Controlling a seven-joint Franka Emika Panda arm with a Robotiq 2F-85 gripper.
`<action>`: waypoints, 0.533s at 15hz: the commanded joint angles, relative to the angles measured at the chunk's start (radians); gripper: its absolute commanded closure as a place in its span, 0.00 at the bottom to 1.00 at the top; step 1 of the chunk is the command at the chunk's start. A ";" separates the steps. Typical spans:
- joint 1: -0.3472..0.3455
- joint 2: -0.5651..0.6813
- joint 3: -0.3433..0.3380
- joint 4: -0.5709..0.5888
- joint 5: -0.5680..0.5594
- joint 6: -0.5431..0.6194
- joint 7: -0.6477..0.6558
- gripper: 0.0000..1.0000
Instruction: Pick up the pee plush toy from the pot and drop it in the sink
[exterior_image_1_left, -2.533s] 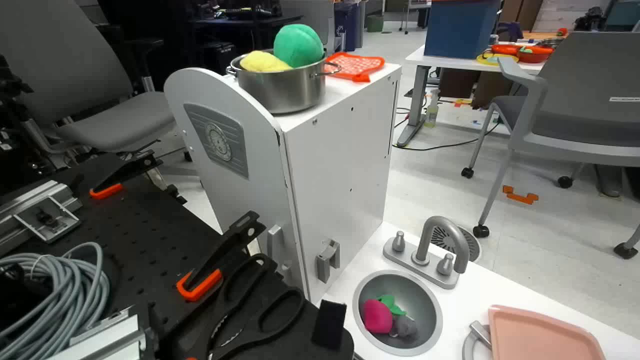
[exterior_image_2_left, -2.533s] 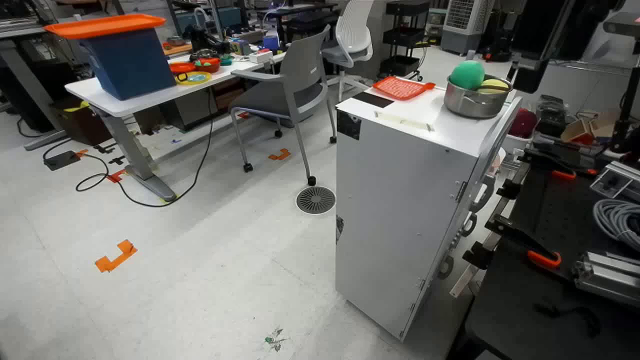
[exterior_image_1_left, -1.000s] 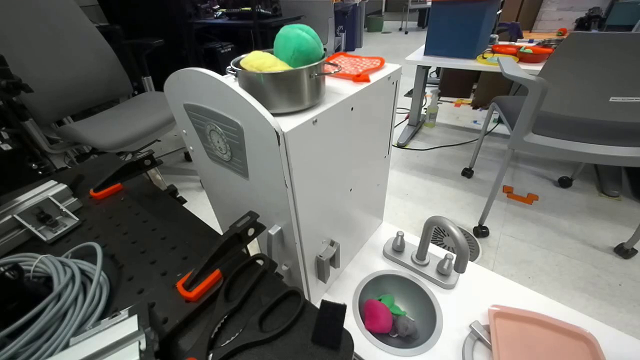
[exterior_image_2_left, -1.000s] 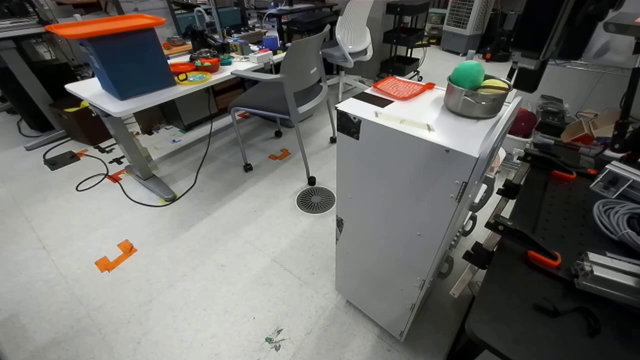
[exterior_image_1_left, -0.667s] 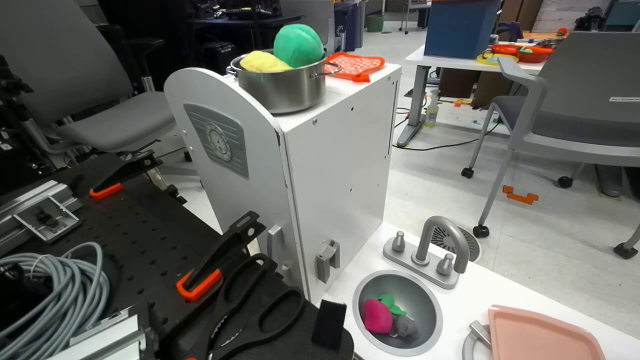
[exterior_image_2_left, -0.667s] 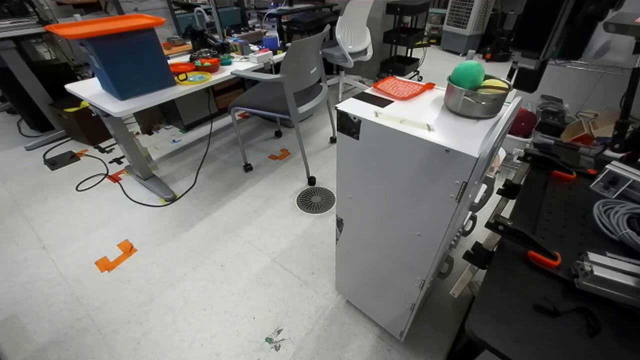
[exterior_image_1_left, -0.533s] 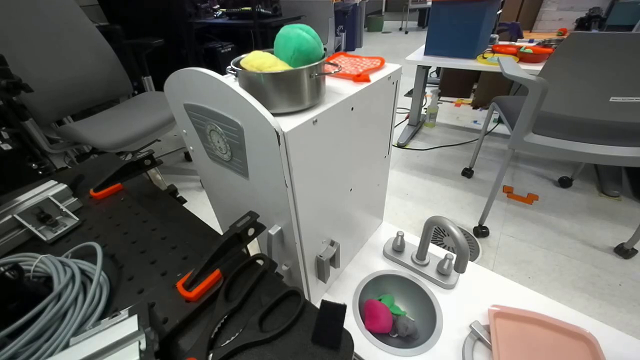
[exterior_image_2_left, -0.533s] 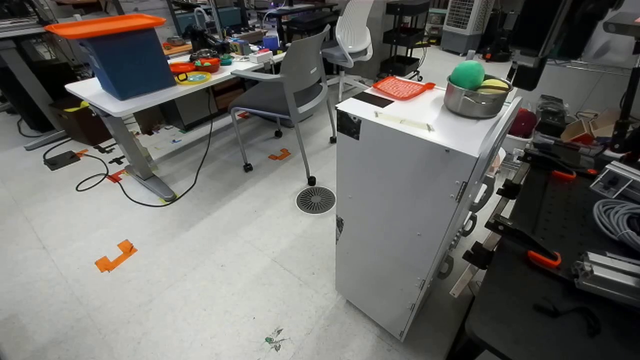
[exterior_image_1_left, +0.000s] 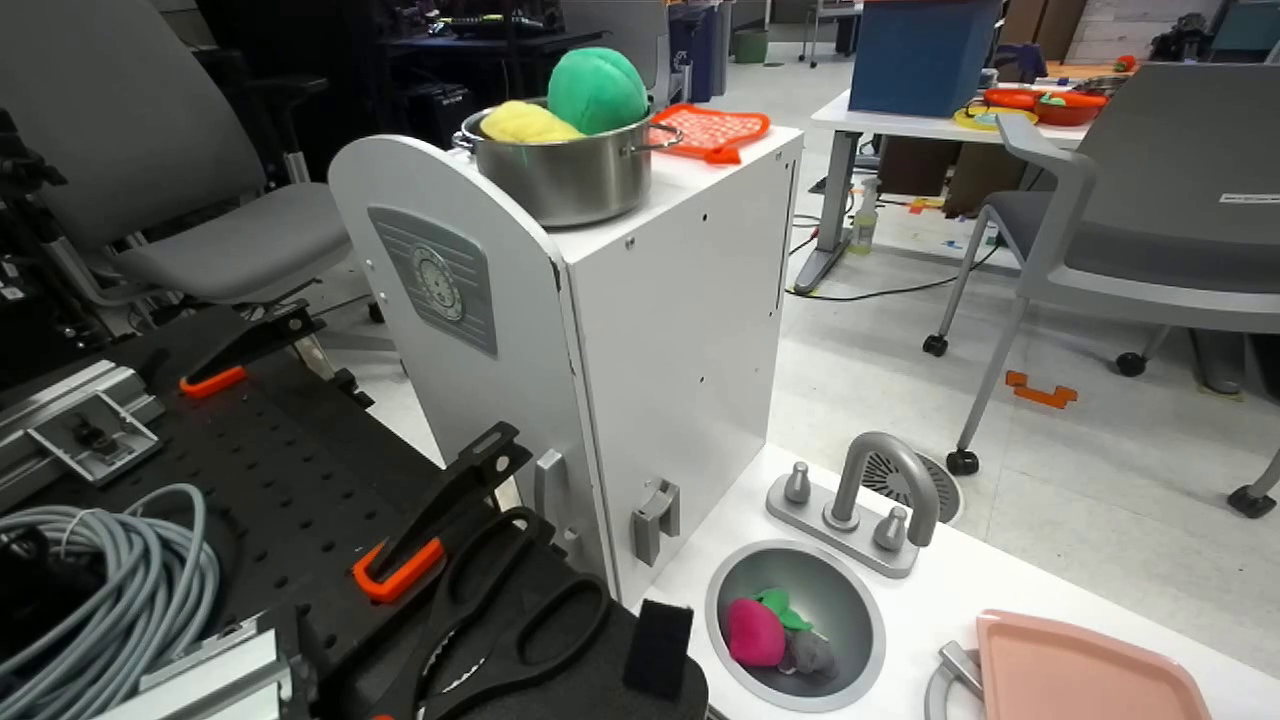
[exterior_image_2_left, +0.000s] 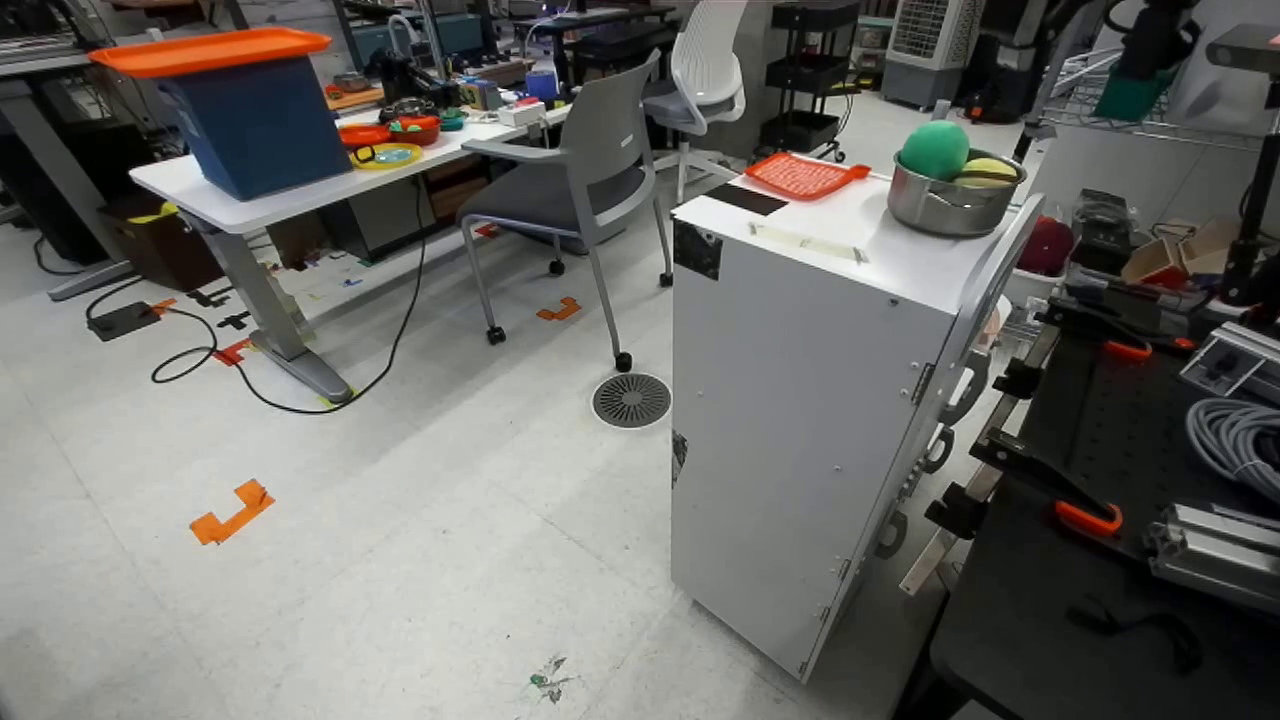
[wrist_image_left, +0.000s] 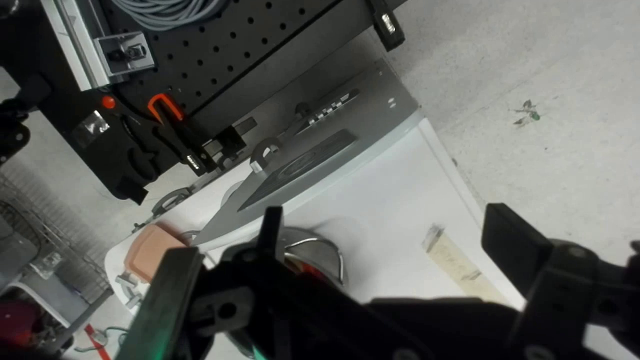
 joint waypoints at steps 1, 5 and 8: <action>-0.038 0.018 -0.039 0.052 -0.055 -0.071 0.116 0.00; -0.076 0.071 -0.091 0.133 -0.117 -0.184 0.139 0.00; -0.090 0.140 -0.132 0.201 -0.145 -0.219 0.136 0.00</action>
